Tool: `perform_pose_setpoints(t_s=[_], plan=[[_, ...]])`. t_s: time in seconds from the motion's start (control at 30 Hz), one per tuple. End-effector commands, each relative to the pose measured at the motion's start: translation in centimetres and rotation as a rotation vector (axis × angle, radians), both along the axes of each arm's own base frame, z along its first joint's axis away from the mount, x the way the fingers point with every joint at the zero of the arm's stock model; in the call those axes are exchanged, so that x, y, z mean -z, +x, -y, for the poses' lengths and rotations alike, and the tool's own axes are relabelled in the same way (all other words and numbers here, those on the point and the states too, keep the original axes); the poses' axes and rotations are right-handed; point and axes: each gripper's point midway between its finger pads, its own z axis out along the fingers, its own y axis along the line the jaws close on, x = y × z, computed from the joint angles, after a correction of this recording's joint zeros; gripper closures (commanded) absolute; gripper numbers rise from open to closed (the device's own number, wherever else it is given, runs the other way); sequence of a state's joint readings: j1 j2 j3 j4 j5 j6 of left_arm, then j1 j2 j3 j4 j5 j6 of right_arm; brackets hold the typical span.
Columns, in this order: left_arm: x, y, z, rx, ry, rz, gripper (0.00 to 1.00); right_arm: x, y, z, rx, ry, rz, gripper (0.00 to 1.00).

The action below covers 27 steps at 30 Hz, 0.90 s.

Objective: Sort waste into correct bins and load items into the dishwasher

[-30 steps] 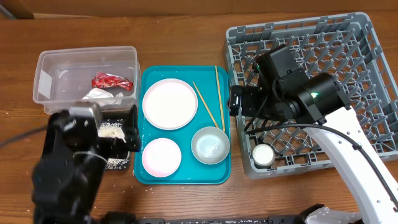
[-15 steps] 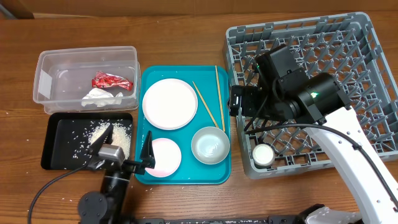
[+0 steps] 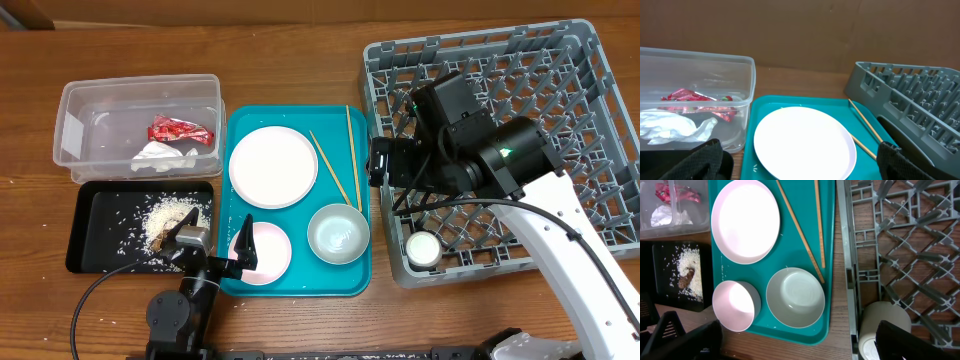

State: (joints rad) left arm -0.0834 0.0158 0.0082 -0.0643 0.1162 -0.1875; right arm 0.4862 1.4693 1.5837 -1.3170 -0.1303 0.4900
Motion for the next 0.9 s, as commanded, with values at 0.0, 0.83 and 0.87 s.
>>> perform_pose_setpoints(t_s=[0.0,0.83,0.87], plan=[[0.1,0.0,-0.3,-0.017,-0.014,-0.001,0.00,-0.7,0.3,-0.2,-0.002,0.014,0.021,0.00],[0.1,0.0,-0.3,-0.017,-0.014,-0.001,0.00,3.8,-0.5,-11.4,-0.338,0.050,0.019,0.02],[0.1,0.0,-0.3,-0.017,-0.014,-0.001,0.00,4.2,-0.7,-11.8,-0.382,0.036,0.023,0.01]])
